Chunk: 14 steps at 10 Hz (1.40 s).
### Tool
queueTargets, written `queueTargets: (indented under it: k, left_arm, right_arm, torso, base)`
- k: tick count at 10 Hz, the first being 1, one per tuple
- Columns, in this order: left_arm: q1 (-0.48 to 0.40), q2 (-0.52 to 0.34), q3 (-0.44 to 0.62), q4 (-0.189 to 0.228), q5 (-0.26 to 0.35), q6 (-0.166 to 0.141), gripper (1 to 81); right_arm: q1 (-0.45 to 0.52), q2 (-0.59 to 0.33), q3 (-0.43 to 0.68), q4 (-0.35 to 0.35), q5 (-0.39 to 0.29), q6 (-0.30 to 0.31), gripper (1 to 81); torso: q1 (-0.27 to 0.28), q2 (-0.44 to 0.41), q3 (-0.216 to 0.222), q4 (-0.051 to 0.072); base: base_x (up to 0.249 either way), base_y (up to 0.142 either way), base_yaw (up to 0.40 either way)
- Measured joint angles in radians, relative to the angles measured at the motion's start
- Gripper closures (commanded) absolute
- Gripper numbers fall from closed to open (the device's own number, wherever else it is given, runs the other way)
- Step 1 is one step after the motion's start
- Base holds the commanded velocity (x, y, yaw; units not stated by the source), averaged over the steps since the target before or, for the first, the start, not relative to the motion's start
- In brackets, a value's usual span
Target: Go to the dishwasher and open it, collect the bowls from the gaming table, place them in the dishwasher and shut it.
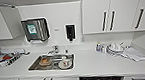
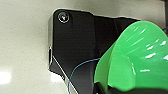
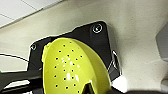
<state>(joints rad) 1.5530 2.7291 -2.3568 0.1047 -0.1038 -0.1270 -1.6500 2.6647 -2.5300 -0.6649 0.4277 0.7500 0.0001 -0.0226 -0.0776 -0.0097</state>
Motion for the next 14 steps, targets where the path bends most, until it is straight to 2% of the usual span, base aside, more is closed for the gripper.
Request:
queueTargets:
  k: [2,5,10,14]
  left_arm:
    - [0.008,-0.046,0.040,0.017,-0.014,0.000,81.1]
    - [0.030,-0.086,0.043,0.031,-0.031,0.000,81.1]
    - [0.088,-0.216,0.079,0.031,-0.141,-0.008,81.1]
    - [0.076,-0.297,0.244,0.031,-0.183,-0.057,81.1]
  right_arm:
    - [-0.004,-0.027,0.007,0.000,-0.001,0.002,81.1]
    - [-0.004,0.007,-0.053,0.001,0.003,0.003,81.1]
    - [0.008,0.003,-0.071,0.002,0.015,0.003,81.1]
    - [0.008,0.004,-0.071,0.002,0.016,0.003,81.1]
  torso:
    - [-0.001,0.000,-0.016,0.000]
    - [-0.001,0.000,-0.073,0.000]
    - [0.000,0.000,-0.082,0.000]
    - [0.000,0.000,-0.082,0.000]
  base:
    - [0.000,0.000,0.000]
    - [0.000,0.000,0.000]
    - [0.000,0.000,0.000]
    - [0.000,0.000,0.000]
